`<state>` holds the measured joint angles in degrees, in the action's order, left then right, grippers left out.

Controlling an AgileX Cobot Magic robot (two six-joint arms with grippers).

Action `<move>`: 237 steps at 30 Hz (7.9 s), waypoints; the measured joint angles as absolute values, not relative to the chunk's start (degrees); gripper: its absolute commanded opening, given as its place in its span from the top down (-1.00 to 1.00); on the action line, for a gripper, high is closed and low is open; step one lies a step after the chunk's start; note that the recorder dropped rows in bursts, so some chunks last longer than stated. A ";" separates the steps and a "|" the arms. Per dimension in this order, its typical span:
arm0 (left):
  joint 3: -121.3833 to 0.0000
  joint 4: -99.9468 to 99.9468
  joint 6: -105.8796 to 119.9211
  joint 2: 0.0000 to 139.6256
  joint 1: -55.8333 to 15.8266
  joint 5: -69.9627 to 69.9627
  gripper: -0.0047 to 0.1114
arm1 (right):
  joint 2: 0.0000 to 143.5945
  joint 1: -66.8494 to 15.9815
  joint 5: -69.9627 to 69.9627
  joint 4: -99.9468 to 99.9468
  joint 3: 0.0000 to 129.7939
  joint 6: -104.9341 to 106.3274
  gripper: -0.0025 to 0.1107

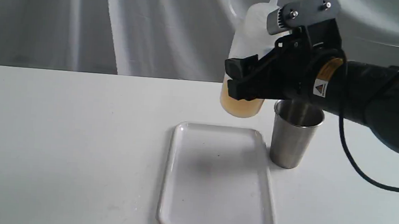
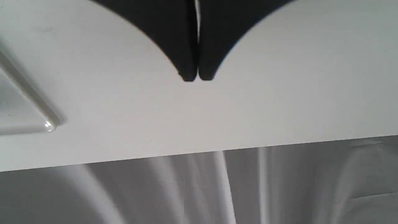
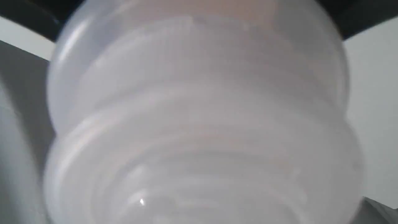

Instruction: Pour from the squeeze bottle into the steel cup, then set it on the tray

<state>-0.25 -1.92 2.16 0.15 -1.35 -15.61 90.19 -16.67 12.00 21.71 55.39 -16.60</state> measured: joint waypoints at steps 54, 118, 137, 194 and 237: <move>-0.26 -1.92 2.16 0.15 -1.35 -15.61 0.92 | 107.96 -22.73 11.29 14.21 55.14 -12.12 0.81; -0.26 -1.92 2.16 0.15 -1.35 -15.61 0.92 | 90.74 -22.73 8.41 15.69 55.14 -11.86 -0.52; -0.26 -1.92 2.16 0.15 -1.35 -15.61 0.92 | 58.97 -22.73 -1.74 15.52 50.46 -13.36 -0.31; -0.26 -1.92 2.16 0.15 -1.35 -15.61 0.92 | 17.33 12.59 0.55 12.42 9.31 -15.08 0.95; -0.26 -1.92 2.16 0.15 -1.35 -15.61 0.92 | 0.32 13.10 -15.20 12.32 0.15 -15.08 0.95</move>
<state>-0.25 -1.92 2.16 0.15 -1.35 -15.61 0.32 13.10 -15.20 12.32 0.15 -15.08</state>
